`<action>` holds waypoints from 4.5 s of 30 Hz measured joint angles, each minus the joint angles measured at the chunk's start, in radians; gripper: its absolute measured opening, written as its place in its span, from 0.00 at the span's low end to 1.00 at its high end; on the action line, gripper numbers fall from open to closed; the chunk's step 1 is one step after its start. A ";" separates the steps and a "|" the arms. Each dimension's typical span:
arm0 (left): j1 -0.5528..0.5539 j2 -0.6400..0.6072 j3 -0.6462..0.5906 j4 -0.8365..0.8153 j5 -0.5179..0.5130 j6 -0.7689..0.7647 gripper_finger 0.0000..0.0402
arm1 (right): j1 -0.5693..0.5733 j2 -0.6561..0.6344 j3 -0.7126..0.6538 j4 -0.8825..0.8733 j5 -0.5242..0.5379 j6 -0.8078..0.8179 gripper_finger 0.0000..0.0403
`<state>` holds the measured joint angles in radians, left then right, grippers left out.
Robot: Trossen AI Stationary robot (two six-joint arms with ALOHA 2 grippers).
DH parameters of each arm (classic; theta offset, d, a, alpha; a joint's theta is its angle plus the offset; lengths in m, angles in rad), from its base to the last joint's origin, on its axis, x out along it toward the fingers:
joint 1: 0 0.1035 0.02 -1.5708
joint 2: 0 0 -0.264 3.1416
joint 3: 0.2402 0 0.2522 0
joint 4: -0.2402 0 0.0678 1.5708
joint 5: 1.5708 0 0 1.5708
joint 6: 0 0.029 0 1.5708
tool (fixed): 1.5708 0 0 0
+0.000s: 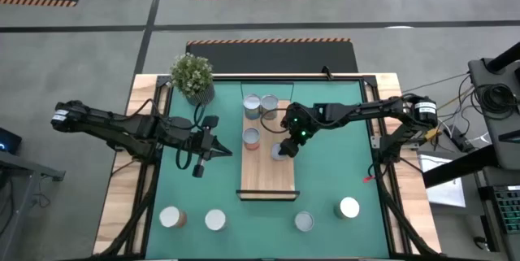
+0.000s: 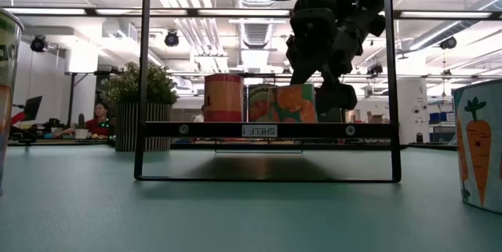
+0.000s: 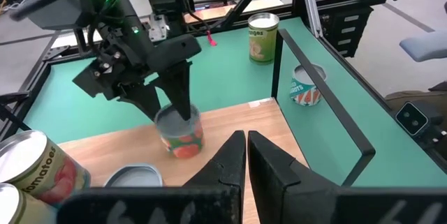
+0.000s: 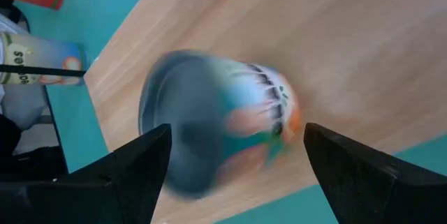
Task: Pick and place cans onto a shelf
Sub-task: Put the small canned oranges on the shelf
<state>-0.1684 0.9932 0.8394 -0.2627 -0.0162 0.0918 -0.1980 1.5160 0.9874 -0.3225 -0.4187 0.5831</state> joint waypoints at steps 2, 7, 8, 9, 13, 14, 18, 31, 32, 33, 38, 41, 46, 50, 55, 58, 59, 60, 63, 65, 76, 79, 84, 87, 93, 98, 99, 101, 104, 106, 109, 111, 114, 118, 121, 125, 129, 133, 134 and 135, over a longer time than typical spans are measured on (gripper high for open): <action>0.000 0.000 0.000 -0.001 0.000 0.000 0.00 | -0.008 -0.005 0.000 -0.013 0.000 -0.002 0.78; 0.000 0.000 0.000 -0.003 0.000 0.000 0.00 | -0.018 -0.013 0.000 -0.038 0.000 -0.008 0.78; 0.000 0.000 0.000 -0.005 0.000 0.000 0.00 | -0.019 -0.017 0.000 -0.044 0.000 -0.008 0.78; 0.000 0.000 0.000 -0.007 0.000 0.000 0.00 | -0.019 -0.022 0.000 -0.045 0.000 -0.009 0.78; 0.000 0.000 0.000 -0.008 0.000 0.000 0.00 | -0.019 -0.061 0.000 -0.046 0.000 -0.012 0.76; 0.000 0.000 0.000 -0.008 0.000 0.000 0.00 | -0.019 -0.074 0.000 -0.047 0.000 -0.012 0.75; 0.000 0.000 0.000 -0.008 0.000 0.000 0.00 | -0.019 -0.136 0.000 -0.062 0.008 -0.012 0.70; 0.000 0.000 0.000 -0.007 0.000 0.000 0.00 | -0.004 -0.194 -0.029 -0.220 0.426 -0.090 0.16; 0.000 0.000 0.000 -0.008 0.000 0.000 0.00 | 0.004 -0.180 -0.036 -0.194 0.426 -0.105 0.10; 0.000 0.000 0.000 -0.007 0.000 0.000 0.00 | 0.012 -0.165 -0.042 -0.170 0.425 -0.117 0.06; 0.000 0.000 0.000 -0.007 0.000 0.000 0.00 | 0.056 -0.098 -0.043 -0.104 0.403 -0.133 0.03; 0.000 0.000 0.000 -0.007 0.000 0.000 0.00 | 0.086 -0.075 -0.039 -0.099 0.389 -0.136 0.02; 0.000 0.000 0.000 -0.007 0.000 0.000 0.00 | 0.159 -0.077 -0.030 -0.052 0.337 -0.167 0.02; 0.000 0.000 0.000 -0.007 0.000 0.000 0.00 | 0.212 -0.081 -0.006 -0.051 0.333 -0.245 0.02; 0.000 0.000 0.000 -0.007 0.000 -0.004 0.00 | 0.219 -0.081 0.009 -0.054 0.401 -0.280 0.02; 0.000 0.000 0.000 -0.007 0.000 -0.005 0.00 | 0.205 -0.081 0.008 -0.060 0.443 -0.292 0.02; 0.000 0.000 0.000 -0.006 0.000 -0.005 0.00 | 0.200 -0.078 0.008 -0.058 0.448 -0.295 0.02; 0.000 0.000 0.000 -0.006 0.000 -0.005 0.00 | 0.196 -0.076 0.008 -0.047 0.448 -0.296 0.02; 0.000 0.000 0.000 -0.006 0.000 -0.005 0.00 | 0.194 -0.073 0.007 -0.014 0.447 -0.302 0.02; 0.000 0.000 0.000 -0.006 0.000 -0.005 0.00 | 0.196 -0.073 0.008 0.022 0.443 -0.308 0.02; -0.001 0.000 0.000 -0.006 0.001 -0.022 0.00 | 0.254 -0.090 0.007 0.048 0.478 -0.288 0.02; -0.001 0.000 0.000 -0.005 0.001 -0.023 0.00 | 0.242 -0.106 0.007 0.033 0.524 -0.280 0.02; -0.001 0.000 0.000 -0.002 0.001 -0.023 0.00 | 0.220 -0.078 0.007 0.026 0.528 -0.293 0.02; -0.001 0.000 0.000 0.000 0.001 -0.023 0.00 | 0.216 -0.033 0.006 0.035 0.535 -0.311 0.02; -0.001 0.000 0.000 0.000 0.001 -0.023 0.00 | 0.217 0.051 0.006 0.070 0.460 -0.308 0.02; -0.001 0.000 0.000 0.000 0.001 -0.023 0.00 | 0.223 0.055 0.021 0.070 0.359 -0.289 0.02; -0.001 0.000 0.000 0.000 0.001 -0.023 0.00 | 0.228 0.049 0.024 0.075 0.344 -0.295 0.02; -0.001 0.000 0.000 0.000 0.001 -0.023 0.00 | 0.240 0.043 0.034 0.084 0.333 -0.317 0.02; -0.001 0.000 0.000 0.000 0.001 -0.023 0.00 | 0.253 0.034 0.055 0.098 0.330 -0.371 0.02; -0.001 0.000 0.000 0.000 0.001 -0.023 0.00 | 0.252 0.030 0.069 0.098 0.332 -0.398 0.02; -0.001 0.003 0.000 0.005 0.000 -0.041 0.00 | 0.247 0.030 0.085 0.085 0.333 -0.432 0.02; 0.000 0.015 0.000 0.022 -0.001 -0.060 0.00 | 0.241 0.025 0.096 0.061 0.334 -0.460 0.02; 0.000 0.050 0.000 0.067 -0.001 -0.076 0.00 | 0.230 0.015 0.102 0.047 0.340 -0.496 0.02; -0.001 0.125 0.000 0.087 -0.031 -0.114 0.00 | 0.216 0.010 0.089 0.051 0.346 -0.530 0.02; 0.000 0.189 0.000 0.083 -0.088 -0.128 0.00 | 0.217 0.014 0.084 0.051 0.372 -0.558 0.02; 0.018 0.268 0.038 0.057 -0.102 -0.119 0.00 | 0.217 0.017 0.080 0.052 0.382 -0.599 0.02; 0.029 0.362 0.138 -0.027 -0.104 -0.104 0.00 | 0.217 0.017 0.079 0.078 0.393 -0.602 0.02; 0.029 0.459 0.204 -0.104 -0.105 -0.060 0.00 | 0.217 0.017 0.067 0.115 0.393 -0.602 0.02; 0.029 0.475 0.212 -0.107 -0.105 -0.054 0.00 | 0.217 0.017 0.060 0.131 0.393 -0.602 0.02; 0.029 0.487 0.215 -0.103 -0.105 -0.047 0.00 | 0.217 0.017 0.052 0.144 0.393 -0.600 0.02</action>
<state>-0.1398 1.4799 1.0546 -0.3660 -0.1215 0.0448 0.0189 1.5333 1.0392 -0.1781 -0.0257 -0.0173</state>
